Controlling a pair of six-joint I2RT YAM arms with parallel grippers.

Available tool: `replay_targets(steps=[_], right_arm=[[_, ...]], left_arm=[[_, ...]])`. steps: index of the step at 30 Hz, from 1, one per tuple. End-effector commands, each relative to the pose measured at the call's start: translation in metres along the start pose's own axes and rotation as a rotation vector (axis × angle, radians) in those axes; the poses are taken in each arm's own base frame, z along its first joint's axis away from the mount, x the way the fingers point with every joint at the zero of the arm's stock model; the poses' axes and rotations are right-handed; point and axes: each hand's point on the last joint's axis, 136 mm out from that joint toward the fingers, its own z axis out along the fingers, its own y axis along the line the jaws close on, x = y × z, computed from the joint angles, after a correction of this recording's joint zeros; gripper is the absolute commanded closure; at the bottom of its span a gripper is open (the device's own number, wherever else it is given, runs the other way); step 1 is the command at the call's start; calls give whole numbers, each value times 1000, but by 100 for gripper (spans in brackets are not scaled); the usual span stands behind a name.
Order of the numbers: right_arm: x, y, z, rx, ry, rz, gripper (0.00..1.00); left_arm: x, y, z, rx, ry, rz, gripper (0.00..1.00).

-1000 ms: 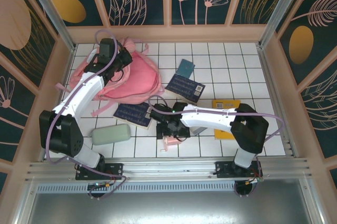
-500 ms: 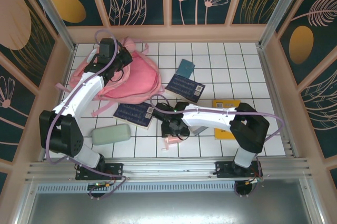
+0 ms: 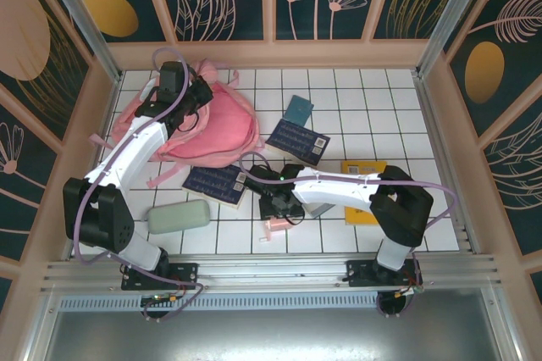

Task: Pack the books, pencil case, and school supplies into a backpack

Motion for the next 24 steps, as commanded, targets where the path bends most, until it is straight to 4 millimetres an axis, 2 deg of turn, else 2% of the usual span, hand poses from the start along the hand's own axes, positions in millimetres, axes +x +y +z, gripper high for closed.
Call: replay_targets(steps=[1,3,6,9,13,17,20,22,24], right_arm=[[-10,1,-6,-10,-41,-4,43],[-14,2,-12,-19,-61,-8,46],[-31,10,-38,-81,-135,-19,51],[-58,26,-81,-208,-251,-36,52],[-101,37,-135,-360,-401,-16,53],[-146,47,-174,-507,-517,16,54],[-179,53,-185,-562,-570,20,53],[-201,56,-181,-558,-594,14,53],[-224,59,-169,-558,-598,2,53]], left_arm=[[-14,-12,0,62,-43,-16,100],[-13,-13,0,70,-37,-8,100],[-12,-22,-3,105,-21,28,100],[-21,-36,-13,137,-31,93,100],[-41,-57,-39,187,-79,152,100],[-53,-68,-56,199,-108,201,100],[-57,-73,-62,198,-107,232,100],[-59,-79,-70,224,-109,252,100],[-61,-86,-79,251,-120,264,100]])
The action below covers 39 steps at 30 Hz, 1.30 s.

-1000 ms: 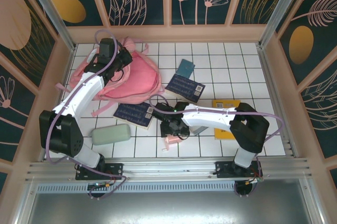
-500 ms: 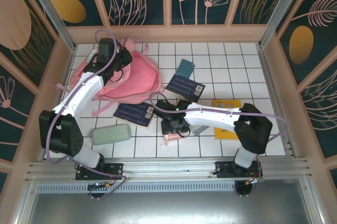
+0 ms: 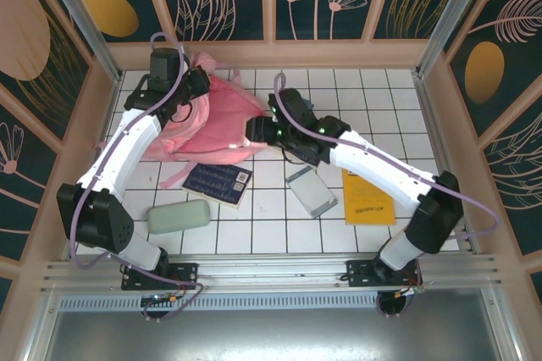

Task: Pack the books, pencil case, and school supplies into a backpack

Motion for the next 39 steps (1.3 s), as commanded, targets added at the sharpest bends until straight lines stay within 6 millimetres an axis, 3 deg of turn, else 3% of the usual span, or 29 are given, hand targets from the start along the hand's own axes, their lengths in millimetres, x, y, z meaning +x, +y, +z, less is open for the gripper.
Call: replay_targets(steps=[1,7,14,20,21,22,23,24,25,28,31,39], right_arm=[[-29,10,36,-81,-37,-61,54],[-42,26,101,-206,-21,-129,53],[-48,42,162,-295,-32,22,48],[-76,47,195,-287,-127,81,46],[-81,50,200,-287,-142,86,39],[-88,51,207,-282,-156,95,21],[-91,50,213,-272,-160,108,10],[-94,48,219,-263,-159,123,2],[-96,50,224,-279,-149,130,1],[-97,54,225,-303,-143,121,1],[-97,63,212,-347,-153,71,1],[-99,69,137,-369,-220,-70,4]], left_arm=[[-47,-54,-52,185,-150,94,100],[-51,-69,-69,252,-170,139,100],[-49,-76,-70,302,-161,133,100],[-48,-77,-69,310,-157,132,100],[-47,-77,-69,311,-155,130,100],[-46,-77,-68,311,-154,130,100],[-46,-76,-66,308,-152,129,100],[-46,-76,-65,306,-150,129,100],[-45,-75,-64,304,-146,128,100],[-46,-74,-64,296,-148,132,100],[-47,-72,-63,281,-151,131,100],[-47,-58,-48,211,-145,102,100]])
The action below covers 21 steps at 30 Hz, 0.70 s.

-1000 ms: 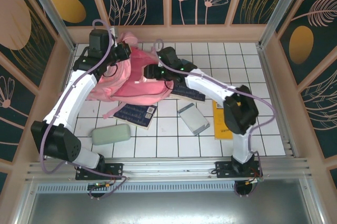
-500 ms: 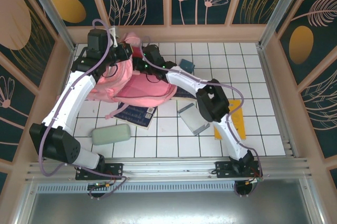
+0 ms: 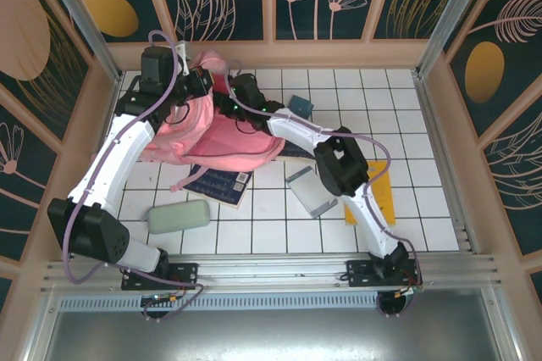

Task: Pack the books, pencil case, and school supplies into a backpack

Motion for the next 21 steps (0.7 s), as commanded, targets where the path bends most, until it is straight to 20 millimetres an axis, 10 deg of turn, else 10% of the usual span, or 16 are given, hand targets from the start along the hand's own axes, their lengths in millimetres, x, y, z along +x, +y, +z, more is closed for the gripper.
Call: replay_targets(steps=[1,10,21], right_arm=[[-52,63,-74,-118,-161,-130,4],[-36,59,-197,-129,-374,-423,7],[114,94,-232,-313,-81,-1148,5]], left_arm=[[-48,-26,-16,62,-168,44,100],[-44,-18,-15,46,-187,4,100],[1,-8,12,128,-108,-55,100]])
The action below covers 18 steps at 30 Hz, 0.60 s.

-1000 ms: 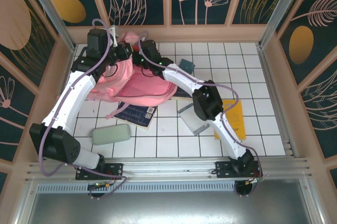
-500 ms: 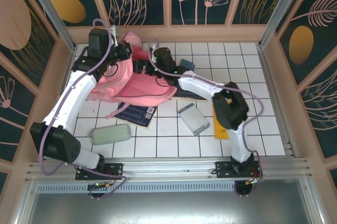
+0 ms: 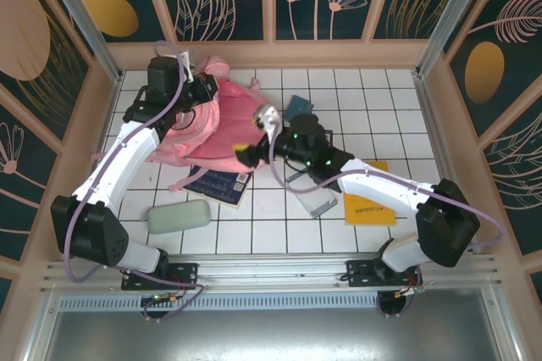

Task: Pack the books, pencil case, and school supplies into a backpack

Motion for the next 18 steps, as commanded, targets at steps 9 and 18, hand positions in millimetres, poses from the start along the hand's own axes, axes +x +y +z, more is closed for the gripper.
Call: replay_targets(steps=[9,18], right_arm=[[88,120,35,-473,338,-528,7],[125,154,79,-631,401,-526,6]], left_arm=[[-17,-12,-7,74,-105,20,100],[-10,-13,-15,98,-112,10,100]])
